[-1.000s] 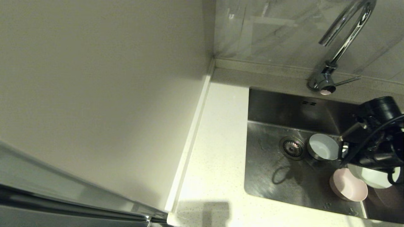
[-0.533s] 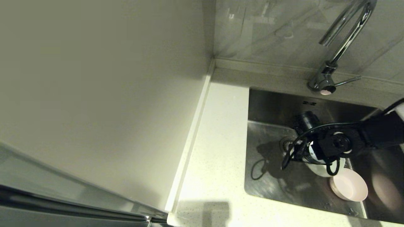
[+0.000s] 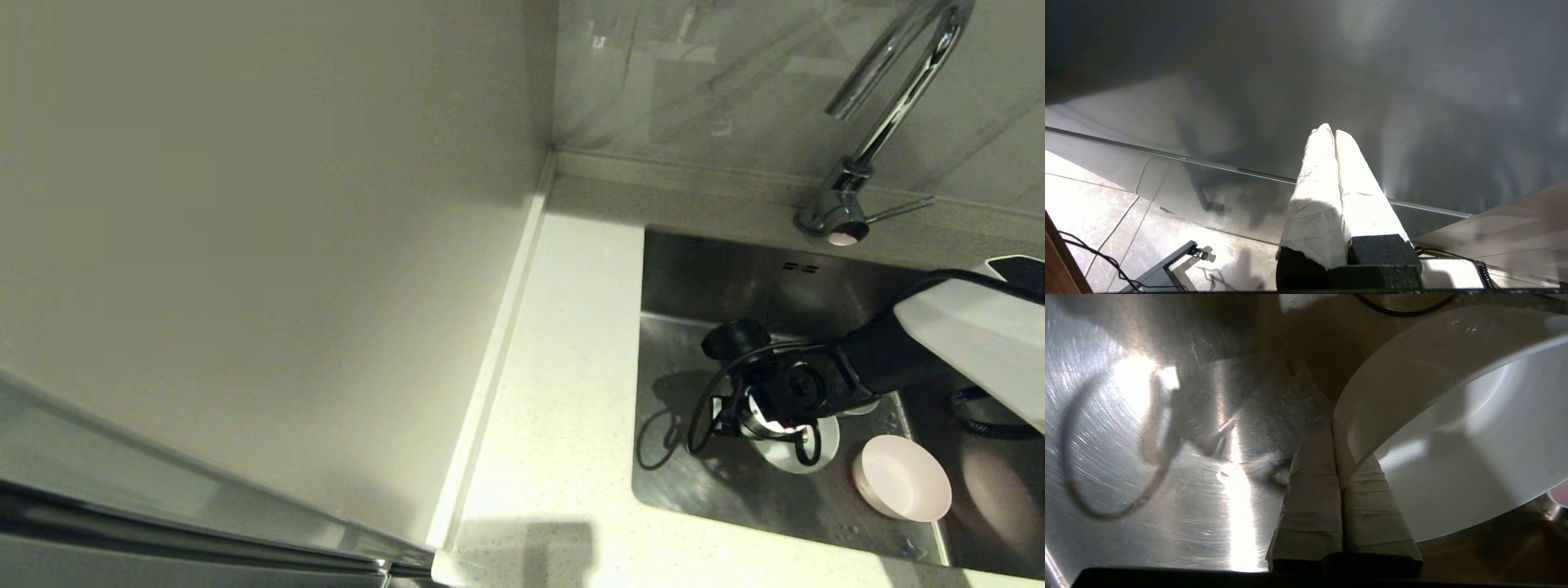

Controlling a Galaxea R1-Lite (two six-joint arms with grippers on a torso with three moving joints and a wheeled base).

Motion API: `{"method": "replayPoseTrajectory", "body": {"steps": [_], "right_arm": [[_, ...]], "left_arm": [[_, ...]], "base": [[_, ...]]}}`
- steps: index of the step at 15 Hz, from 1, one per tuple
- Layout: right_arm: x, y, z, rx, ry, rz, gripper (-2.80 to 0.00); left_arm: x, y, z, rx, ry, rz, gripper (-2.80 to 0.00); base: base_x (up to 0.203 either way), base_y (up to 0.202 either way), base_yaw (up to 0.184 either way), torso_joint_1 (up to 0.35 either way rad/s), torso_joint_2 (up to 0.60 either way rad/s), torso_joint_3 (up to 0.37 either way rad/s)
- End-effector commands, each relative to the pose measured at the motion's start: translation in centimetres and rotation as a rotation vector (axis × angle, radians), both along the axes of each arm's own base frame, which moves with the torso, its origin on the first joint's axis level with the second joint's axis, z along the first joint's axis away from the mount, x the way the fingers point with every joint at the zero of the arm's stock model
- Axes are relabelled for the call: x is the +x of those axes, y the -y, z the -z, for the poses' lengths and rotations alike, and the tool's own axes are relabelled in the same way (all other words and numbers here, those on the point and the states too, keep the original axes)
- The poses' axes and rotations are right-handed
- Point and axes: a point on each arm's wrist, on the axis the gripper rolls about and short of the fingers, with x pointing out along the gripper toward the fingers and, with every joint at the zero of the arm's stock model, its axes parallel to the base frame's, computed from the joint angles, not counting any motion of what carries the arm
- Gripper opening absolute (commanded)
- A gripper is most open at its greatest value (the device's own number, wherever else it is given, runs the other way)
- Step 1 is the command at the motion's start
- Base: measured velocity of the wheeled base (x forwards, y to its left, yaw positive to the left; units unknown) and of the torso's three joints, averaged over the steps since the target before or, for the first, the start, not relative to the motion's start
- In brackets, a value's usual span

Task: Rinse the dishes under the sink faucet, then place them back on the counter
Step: Put a bowl into the sink

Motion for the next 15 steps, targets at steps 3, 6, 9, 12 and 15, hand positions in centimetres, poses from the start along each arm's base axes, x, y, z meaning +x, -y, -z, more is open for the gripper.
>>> {"method": "replayPoseTrajectory", "body": {"steps": [3,6,9,12,15], "right_arm": [[0.3,-0.1,1.3,-0.004,-0.027,0.001,-2.8],[0.3,-0.1,1.9,-0.009,-0.043,0.001,-2.8],[0.3,-0.1,2.1,-0.011,-0.047,0.003,0.0],[-0.2,0.0,0.5,0.013,-0.007,0.026,0.0],[-2.4,0.6,-3.6,0.035,0.064,0.024,0.0]], "left_arm": [[0.0,0.0,0.0,-0.001,0.004,-0.001,-2.8],[0.0,0.0,0.0,-0.001,0.003,-0.001,-2.8],[0.0,0.0,0.0,-0.001,0.003,-0.001,-2.8],[0.0,0.0,0.0,0.0,0.003,0.0,-2.8],[0.0,0.0,0.0,-0.001,0.003,-0.001,-2.8]], "base": [[0.0,0.0,0.0,0.0,0.0,0.0],[0.0,0.0,0.0,0.0,0.0,0.0],[0.0,0.0,0.0,0.0,0.0,0.0],[0.0,0.0,0.0,0.0,0.0,0.0],[0.0,0.0,0.0,0.0,0.0,0.0]]}}
